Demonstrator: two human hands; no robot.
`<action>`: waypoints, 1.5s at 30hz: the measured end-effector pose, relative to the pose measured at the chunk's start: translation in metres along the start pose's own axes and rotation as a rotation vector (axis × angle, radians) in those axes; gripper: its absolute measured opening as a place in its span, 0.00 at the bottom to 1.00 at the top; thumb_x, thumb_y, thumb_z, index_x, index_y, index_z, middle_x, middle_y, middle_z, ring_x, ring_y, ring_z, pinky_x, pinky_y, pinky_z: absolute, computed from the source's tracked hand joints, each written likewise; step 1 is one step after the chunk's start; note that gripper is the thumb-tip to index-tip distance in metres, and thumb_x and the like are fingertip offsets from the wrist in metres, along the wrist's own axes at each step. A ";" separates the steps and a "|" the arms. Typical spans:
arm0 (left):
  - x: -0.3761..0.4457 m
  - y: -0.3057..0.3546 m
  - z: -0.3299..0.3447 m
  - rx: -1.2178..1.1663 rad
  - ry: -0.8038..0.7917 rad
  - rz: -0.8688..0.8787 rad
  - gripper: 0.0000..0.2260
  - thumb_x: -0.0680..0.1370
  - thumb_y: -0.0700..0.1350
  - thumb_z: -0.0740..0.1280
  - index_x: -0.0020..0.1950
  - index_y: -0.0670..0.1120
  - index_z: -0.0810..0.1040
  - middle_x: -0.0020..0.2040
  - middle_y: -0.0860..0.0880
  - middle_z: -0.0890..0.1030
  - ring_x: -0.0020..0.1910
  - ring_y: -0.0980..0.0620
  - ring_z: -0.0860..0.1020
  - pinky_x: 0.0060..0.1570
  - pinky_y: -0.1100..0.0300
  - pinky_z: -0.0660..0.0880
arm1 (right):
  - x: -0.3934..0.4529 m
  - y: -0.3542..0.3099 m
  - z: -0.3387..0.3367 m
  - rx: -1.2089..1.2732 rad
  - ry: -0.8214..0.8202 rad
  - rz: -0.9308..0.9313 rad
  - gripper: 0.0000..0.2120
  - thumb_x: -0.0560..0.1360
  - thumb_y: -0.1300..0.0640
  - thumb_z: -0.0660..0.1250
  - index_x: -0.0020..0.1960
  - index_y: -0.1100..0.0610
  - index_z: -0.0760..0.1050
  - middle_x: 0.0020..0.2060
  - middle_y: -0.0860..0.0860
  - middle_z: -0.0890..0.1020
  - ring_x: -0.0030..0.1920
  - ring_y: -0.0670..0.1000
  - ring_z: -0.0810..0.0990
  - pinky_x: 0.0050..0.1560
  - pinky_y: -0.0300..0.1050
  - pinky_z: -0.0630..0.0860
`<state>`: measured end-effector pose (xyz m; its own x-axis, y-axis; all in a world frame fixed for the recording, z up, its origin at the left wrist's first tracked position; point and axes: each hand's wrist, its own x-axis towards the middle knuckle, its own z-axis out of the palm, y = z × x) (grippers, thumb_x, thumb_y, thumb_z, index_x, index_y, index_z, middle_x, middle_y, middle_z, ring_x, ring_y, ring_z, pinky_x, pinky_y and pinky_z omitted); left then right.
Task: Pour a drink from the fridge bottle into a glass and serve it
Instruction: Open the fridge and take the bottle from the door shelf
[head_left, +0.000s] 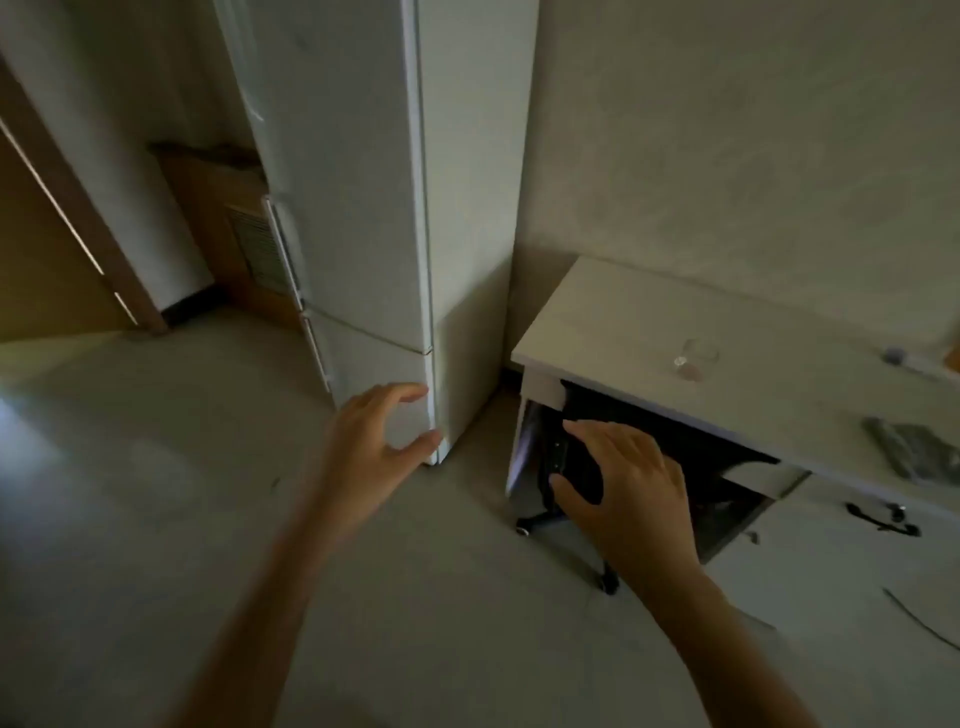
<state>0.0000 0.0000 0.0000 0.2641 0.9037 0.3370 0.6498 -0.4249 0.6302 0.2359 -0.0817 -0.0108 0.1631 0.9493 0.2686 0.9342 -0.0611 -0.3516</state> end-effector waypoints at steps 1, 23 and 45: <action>-0.007 -0.011 -0.007 -0.064 0.039 -0.017 0.19 0.71 0.48 0.73 0.60 0.50 0.76 0.56 0.59 0.77 0.57 0.59 0.74 0.54 0.74 0.66 | 0.001 -0.012 0.010 0.032 -0.006 0.003 0.25 0.71 0.45 0.67 0.66 0.44 0.66 0.63 0.45 0.73 0.67 0.49 0.65 0.63 0.51 0.63; 0.078 -0.317 -0.160 0.099 0.161 -0.426 0.19 0.70 0.60 0.69 0.59 0.63 0.72 0.54 0.68 0.73 0.52 0.65 0.73 0.46 0.63 0.69 | 0.230 -0.285 0.240 0.312 -0.395 -0.320 0.24 0.71 0.40 0.61 0.66 0.43 0.65 0.66 0.43 0.69 0.67 0.45 0.64 0.66 0.54 0.65; 0.350 -0.642 -0.324 0.092 -0.045 -0.261 0.17 0.74 0.57 0.67 0.62 0.58 0.72 0.59 0.63 0.74 0.58 0.63 0.72 0.54 0.59 0.72 | 0.512 -0.539 0.415 0.270 -0.240 -0.067 0.24 0.73 0.42 0.63 0.66 0.48 0.68 0.60 0.45 0.76 0.61 0.47 0.71 0.61 0.52 0.70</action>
<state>-0.5559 0.5716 -0.0599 0.1094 0.9843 0.1388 0.7615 -0.1728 0.6247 -0.3156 0.5652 -0.0565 -0.0047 0.9957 0.0925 0.8174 0.0571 -0.5732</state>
